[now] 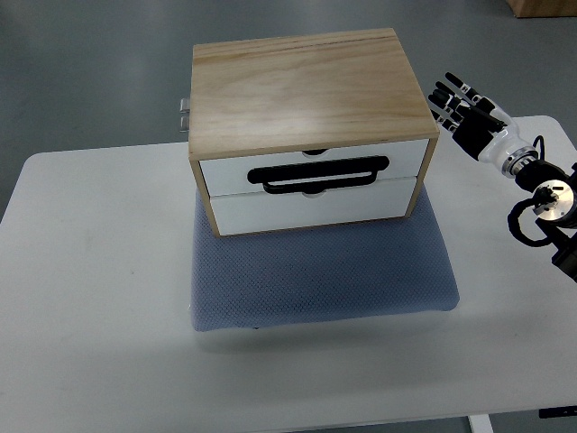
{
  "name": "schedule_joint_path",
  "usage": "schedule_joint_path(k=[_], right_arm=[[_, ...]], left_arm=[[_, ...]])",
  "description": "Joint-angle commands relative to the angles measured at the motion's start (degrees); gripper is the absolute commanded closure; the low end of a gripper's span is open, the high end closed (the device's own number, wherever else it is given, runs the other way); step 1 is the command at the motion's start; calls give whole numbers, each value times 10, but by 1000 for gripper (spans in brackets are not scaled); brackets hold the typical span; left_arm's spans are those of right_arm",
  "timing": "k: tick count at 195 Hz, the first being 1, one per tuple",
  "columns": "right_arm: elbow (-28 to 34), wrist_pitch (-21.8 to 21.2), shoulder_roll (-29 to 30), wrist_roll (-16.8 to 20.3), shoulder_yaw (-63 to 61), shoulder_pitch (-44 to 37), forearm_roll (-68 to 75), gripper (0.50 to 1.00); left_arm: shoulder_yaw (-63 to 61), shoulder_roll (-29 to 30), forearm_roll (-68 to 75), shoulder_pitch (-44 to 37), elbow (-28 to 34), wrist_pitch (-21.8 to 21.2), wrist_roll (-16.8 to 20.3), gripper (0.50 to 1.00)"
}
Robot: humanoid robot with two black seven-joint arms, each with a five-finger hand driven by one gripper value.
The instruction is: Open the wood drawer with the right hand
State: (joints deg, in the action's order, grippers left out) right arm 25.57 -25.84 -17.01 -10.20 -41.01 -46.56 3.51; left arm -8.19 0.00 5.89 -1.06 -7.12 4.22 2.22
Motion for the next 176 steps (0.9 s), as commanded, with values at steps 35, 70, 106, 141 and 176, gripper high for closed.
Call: schedule_joint_path(k=[35,70,106,141,176], right_arm=[[0,0,0,0,0,1,1,556],[0,-1,0,0,0,2,1,556],[0,-4,-12,0,0,2,1,556],[0,-11,-29,0,-1,1,1,556],[0,-35,-40,0,-1,-2,1,556]], left_arm=[[-1,0,1,-4,1,-1,0,500],[0,0,0,-3,-3,0,1,500],[-2,0,0,4,2,0,0,500],[0,0,0,4,-2,0,1,500],[-1,0,0,4,1,0,0,500]])
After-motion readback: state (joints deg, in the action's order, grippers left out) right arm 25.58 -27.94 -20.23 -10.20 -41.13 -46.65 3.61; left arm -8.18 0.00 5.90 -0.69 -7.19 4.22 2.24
